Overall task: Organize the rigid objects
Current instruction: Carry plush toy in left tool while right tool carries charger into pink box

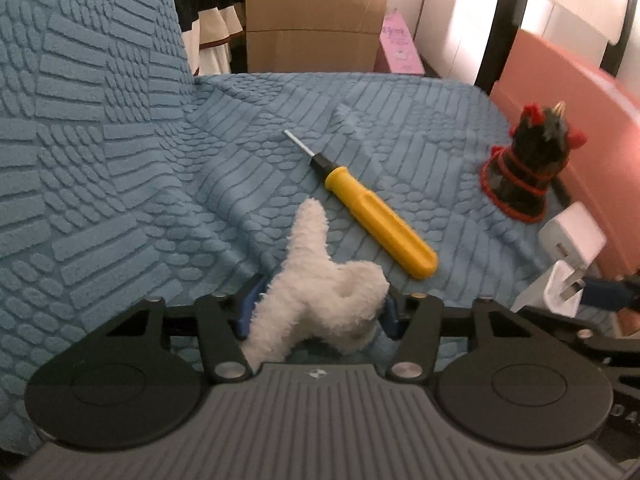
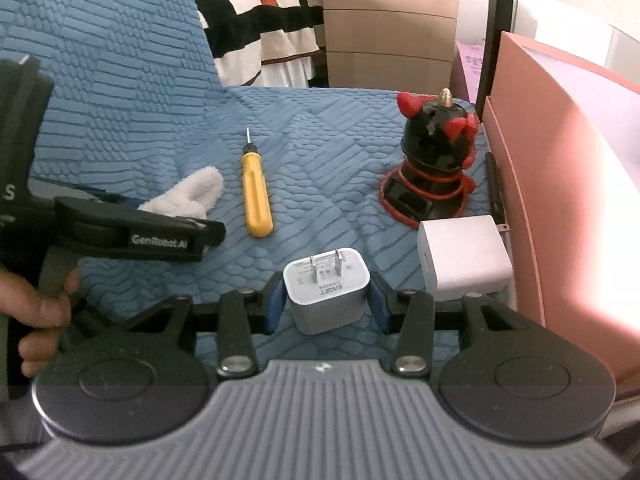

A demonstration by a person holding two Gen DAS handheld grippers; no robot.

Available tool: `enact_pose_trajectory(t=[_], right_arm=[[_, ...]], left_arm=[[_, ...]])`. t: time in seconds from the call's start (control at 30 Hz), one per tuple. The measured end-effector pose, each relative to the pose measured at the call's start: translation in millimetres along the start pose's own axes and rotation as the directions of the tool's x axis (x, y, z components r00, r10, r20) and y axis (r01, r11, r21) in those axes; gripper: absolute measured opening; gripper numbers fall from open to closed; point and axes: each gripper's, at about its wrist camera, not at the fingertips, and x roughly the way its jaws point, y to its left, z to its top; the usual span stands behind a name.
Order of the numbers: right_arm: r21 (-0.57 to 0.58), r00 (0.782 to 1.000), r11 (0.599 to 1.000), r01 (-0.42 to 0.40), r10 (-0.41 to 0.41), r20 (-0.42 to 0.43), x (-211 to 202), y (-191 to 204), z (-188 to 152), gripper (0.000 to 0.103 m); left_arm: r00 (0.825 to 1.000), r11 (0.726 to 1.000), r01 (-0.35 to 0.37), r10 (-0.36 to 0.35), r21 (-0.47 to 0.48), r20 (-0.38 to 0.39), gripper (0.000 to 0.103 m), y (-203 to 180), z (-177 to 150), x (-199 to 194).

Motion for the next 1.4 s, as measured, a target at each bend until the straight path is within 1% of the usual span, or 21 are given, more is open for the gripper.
enact_pose_trajectory(t=[0.07,0.17,0.3,0.47,0.53,0.67,0.9,1.03,1.33,1.4], right_arm=[[0.009,1.0,1.0,0.005,-0.005,-0.002,-1,-2,0,0.047],[0.029,1.0,1.0,0.005,-0.005,-0.004,-3,-4,1,0.047],[0.044,1.0,0.999,0.011,-0.011,-0.001,-6,-6,3,0.047],[0.037,1.0,0.999,0.017,-0.017,0.0,-16,-9,7,0.047],[0.037,1.0,0.999,0.024,-0.025,0.009,-23,-11,10,0.047],[0.062,0.999,0.998,0.027,-0.029,0.033,-37,-18,17,0.047],[0.088,0.996,0.996,0.023,-0.031,0.089,-65,-28,36,0.047],[0.086,0.99,0.996,0.014,-0.025,0.139,-85,-34,47,0.047],[0.101,0.978,0.995,-0.005,-0.016,0.208,-126,-49,74,0.047],[0.103,0.975,0.995,-0.006,-0.017,0.221,-133,-53,78,0.047]], left_arm=[[1.0,1.0,0.012,-0.011,-0.02,0.01,0.062,0,2,-4],[0.998,0.996,0.055,-0.054,-0.071,0.026,0.062,0,4,-12],[0.995,0.989,0.093,-0.088,-0.119,0.045,0.062,-3,8,-22],[0.989,0.978,0.138,-0.129,-0.157,0.067,0.062,-9,11,-34],[0.986,0.975,0.158,-0.149,-0.158,0.07,0.062,-13,12,-38],[0.986,0.974,0.162,-0.153,-0.157,0.071,0.062,-25,16,-47],[0.971,0.965,0.217,-0.198,-0.148,0.13,0.062,-42,23,-77],[0.962,0.959,0.244,-0.22,-0.146,0.163,0.062,-49,34,-97],[0.948,0.959,0.261,-0.233,-0.113,0.215,0.062,-72,59,-137],[0.943,0.957,0.27,-0.24,-0.107,0.23,0.062,-77,68,-146]])
